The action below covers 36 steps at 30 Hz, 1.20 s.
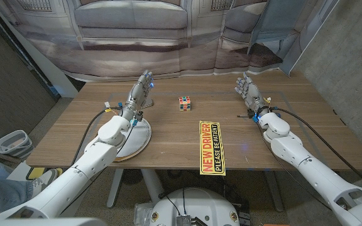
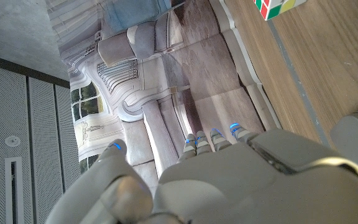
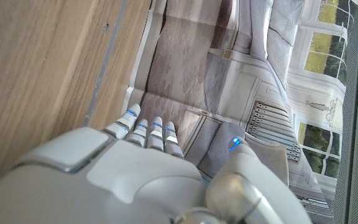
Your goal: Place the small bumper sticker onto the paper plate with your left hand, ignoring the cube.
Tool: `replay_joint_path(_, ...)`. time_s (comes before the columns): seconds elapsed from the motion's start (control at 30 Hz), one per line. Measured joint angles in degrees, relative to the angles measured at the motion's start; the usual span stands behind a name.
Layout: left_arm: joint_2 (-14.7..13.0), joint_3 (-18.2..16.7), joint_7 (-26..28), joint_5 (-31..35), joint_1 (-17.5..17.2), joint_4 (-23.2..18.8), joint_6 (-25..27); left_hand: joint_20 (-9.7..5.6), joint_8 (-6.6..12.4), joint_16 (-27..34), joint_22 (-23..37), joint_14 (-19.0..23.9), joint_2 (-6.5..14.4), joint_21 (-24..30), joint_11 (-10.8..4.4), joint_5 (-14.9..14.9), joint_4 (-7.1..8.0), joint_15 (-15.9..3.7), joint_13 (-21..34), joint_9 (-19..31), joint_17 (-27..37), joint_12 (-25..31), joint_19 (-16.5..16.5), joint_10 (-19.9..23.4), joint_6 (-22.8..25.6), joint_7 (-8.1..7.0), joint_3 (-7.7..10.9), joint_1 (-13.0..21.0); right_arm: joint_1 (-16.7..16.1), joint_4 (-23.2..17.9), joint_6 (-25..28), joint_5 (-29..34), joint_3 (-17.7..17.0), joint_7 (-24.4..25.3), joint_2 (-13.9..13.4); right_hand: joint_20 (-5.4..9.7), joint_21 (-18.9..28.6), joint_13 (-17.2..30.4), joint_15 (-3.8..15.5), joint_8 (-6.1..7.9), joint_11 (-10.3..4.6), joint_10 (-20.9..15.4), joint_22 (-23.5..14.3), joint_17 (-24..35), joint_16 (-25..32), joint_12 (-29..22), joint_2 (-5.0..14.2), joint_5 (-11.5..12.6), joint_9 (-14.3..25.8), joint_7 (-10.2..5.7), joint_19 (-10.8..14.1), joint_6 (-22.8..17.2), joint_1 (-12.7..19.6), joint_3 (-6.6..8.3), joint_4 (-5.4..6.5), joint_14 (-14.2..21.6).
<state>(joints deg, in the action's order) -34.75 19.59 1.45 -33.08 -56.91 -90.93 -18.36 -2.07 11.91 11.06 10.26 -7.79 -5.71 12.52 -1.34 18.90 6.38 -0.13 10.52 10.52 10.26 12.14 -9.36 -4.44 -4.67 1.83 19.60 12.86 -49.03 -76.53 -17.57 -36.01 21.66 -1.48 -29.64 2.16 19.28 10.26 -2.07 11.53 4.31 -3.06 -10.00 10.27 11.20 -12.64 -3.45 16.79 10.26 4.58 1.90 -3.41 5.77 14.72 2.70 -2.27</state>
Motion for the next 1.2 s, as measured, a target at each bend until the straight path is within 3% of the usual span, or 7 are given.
replay_joint_path(1.2,-2.70,-0.55,-0.20,3.14,-4.07,-4.62,-4.85,0.30,0.00,0.00,-0.01,1.72,0.98,0.00,-0.15,0.62,-0.57,0.13,-0.01,0.00,-0.01,0.00,1.56,1.90,1.41,-0.20,-0.25,0.98,-1.22,-1.63,-1.03,-0.13,-0.89,1.09,-0.41,-0.11,-0.65,-0.01,0.33,0.00,-0.22,-0.85,0.00,-0.01,0.00,0.00,0.31,0.00,0.00,0.13,0.51,-0.48,0.31,-0.24,-0.24,0.33)
